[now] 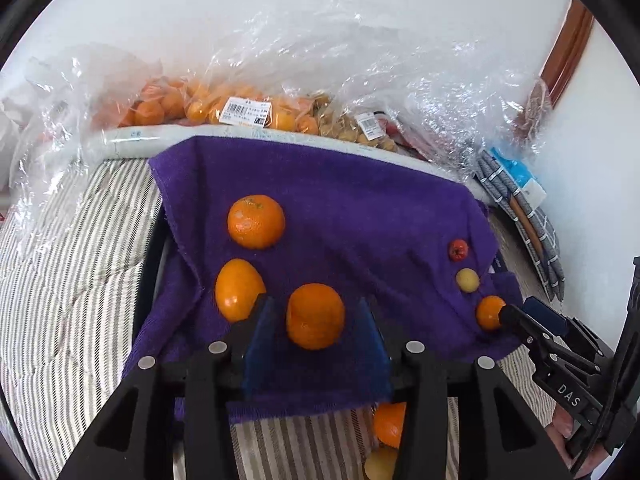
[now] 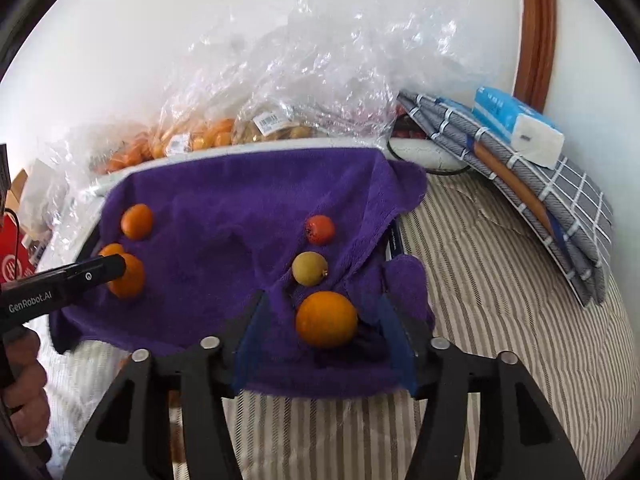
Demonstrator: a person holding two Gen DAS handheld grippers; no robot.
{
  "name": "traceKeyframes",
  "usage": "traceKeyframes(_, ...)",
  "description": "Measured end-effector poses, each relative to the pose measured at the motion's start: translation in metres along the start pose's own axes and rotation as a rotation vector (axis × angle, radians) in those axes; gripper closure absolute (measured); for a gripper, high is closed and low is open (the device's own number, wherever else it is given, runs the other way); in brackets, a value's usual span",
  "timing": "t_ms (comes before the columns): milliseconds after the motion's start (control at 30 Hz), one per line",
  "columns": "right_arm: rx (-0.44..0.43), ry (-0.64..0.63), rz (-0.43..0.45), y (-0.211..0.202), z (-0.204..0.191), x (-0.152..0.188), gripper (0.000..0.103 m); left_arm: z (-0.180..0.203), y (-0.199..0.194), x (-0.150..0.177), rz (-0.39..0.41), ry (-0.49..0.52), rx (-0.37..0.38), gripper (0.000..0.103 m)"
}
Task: Organize fruits
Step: 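Withdraw both tools from the towel back toward the fruit pile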
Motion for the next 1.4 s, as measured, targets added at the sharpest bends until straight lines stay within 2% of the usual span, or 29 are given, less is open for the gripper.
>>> traceKeyframes(267, 0.021, 0.015, 0.063, -0.053, -0.007, 0.014, 0.043, 0.001, -0.045, 0.014, 0.06, 0.008, 0.025, 0.06)
traceKeyframes(500, 0.075, 0.03, 0.097, -0.085, -0.014, 0.038, 0.043, -0.01, -0.082, 0.038, 0.1, 0.008, -0.023, 0.06)
traceKeyframes(700, 0.044, 0.066, 0.063, -0.096, -0.02, 0.055, 0.043, -0.019, -0.11, 0.06, 0.105, -0.015, -0.001, 0.06)
traceKeyframes(900, 0.026, 0.033, 0.047, -0.104, -0.036, 0.074, 0.043, -0.034, -0.123, 0.082, 0.113, -0.009, -0.043, 0.06)
traceKeyframes(1000, 0.007, 0.01, 0.039, -0.103, -0.047, 0.082, 0.049, -0.047, -0.125, 0.091, 0.101, -0.04, -0.049, 0.06)
traceKeyframes(1067, -0.01, -0.013, 0.029, -0.099, -0.056, 0.087, 0.058, -0.057, -0.125, 0.095, 0.09, -0.062, -0.054, 0.06)
traceKeyframes(1233, -0.047, -0.064, -0.015, -0.08, -0.077, 0.102, 0.069, -0.075, -0.117, 0.106, 0.062, -0.093, -0.07, 0.059)
traceKeyframes(1400, -0.084, -0.067, -0.05, -0.061, -0.089, 0.107, 0.073, -0.083, -0.107, 0.107, 0.043, -0.101, -0.078, 0.059)
Point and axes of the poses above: each gripper's, at about its wrist camera, not at the fingertips, and y roughly the way its jaws point, z to its right, x to its underside, the point moved 4 cm from there along y, roughly the way its jaws point, and after that the axes turned 1 degree about -x, right-handed, at the moved point
